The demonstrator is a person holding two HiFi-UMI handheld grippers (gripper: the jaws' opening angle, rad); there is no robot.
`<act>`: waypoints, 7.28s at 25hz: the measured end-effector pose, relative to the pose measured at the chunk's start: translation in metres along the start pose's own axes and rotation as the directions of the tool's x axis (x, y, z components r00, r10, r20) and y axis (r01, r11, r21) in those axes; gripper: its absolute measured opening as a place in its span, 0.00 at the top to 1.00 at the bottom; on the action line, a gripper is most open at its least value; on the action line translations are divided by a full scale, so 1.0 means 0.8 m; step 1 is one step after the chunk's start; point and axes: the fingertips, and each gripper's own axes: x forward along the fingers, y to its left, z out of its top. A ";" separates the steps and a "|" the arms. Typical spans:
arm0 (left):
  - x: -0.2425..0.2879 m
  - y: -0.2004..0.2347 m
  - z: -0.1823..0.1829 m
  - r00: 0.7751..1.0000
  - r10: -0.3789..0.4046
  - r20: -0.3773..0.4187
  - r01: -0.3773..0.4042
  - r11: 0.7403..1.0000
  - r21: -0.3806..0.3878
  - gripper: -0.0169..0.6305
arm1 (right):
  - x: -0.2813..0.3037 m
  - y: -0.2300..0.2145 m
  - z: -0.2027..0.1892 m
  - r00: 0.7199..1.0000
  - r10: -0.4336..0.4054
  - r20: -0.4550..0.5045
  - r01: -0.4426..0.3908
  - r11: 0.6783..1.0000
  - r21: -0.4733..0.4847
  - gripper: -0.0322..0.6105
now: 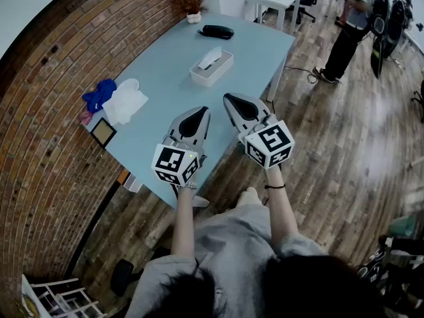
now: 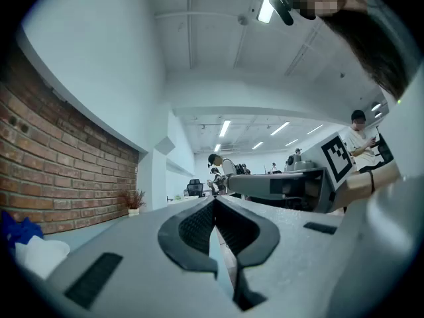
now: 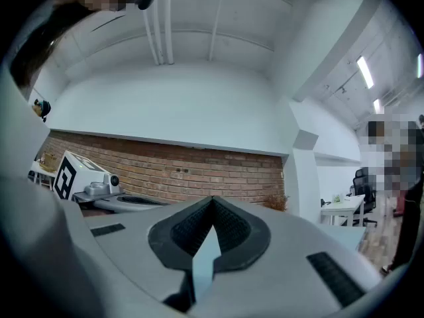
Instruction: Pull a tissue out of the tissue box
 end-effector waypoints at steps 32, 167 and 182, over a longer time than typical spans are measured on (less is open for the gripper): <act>0.177 0.033 -0.032 0.982 0.175 -0.077 -0.172 0.984 0.038 0.97 | 0.066 -0.165 -0.025 0.982 0.184 -0.051 -0.185 0.983 -0.017 0.95; 0.357 0.287 -0.204 0.722 0.575 -0.385 -0.666 0.727 -0.165 0.97 | 0.385 -0.316 -0.293 0.250 0.624 -0.741 -0.963 0.241 -0.121 0.95; 0.363 0.291 -0.166 0.746 0.582 -0.323 -0.647 0.749 -0.143 0.97 | 0.394 -0.320 -0.237 0.345 0.676 -0.651 -0.932 0.331 -0.149 0.95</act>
